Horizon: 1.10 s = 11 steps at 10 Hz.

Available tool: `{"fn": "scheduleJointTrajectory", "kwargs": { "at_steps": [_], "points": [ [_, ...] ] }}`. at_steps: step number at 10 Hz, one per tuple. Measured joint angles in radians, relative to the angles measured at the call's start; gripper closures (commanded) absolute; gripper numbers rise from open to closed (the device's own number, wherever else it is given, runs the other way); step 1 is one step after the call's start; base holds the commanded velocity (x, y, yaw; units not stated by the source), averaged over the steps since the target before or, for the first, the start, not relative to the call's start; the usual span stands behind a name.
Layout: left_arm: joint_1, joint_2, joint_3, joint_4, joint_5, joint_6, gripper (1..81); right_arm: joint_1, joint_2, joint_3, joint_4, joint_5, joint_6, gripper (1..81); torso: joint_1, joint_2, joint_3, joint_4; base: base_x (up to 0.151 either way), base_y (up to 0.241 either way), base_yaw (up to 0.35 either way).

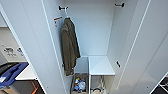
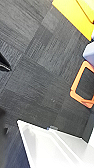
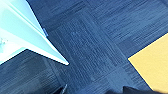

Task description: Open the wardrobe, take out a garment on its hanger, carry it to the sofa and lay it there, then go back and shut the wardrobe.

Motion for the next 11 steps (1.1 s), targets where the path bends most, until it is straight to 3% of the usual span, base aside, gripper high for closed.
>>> {"fn": "scheduleJointTrajectory", "kwargs": {
  "at_steps": [5,8,11],
  "points": [
    [-0.170,-0.061,-0.101,-0.002,0.067,-0.108,1.0,0.156,-0.027,-0.190,0.099,-0.132,0.000,1.0,0.000,0.000,-0.001,0.000,0.000,0.000,0.000],
    [-0.257,-0.099,-0.110,-0.002,0.139,-0.159,1.0,0.257,-0.088,-0.213,0.284,-0.262,0.000,1.0,0.001,0.001,-0.002,0.000,0.000,0.000,0.000],
    [-0.304,-0.135,0.036,-0.006,0.179,-0.190,1.0,0.316,-0.093,-0.215,0.431,-0.374,0.000,1.0,0.002,0.002,-0.002,0.000,0.000,0.000,0.000]
  ]
}}
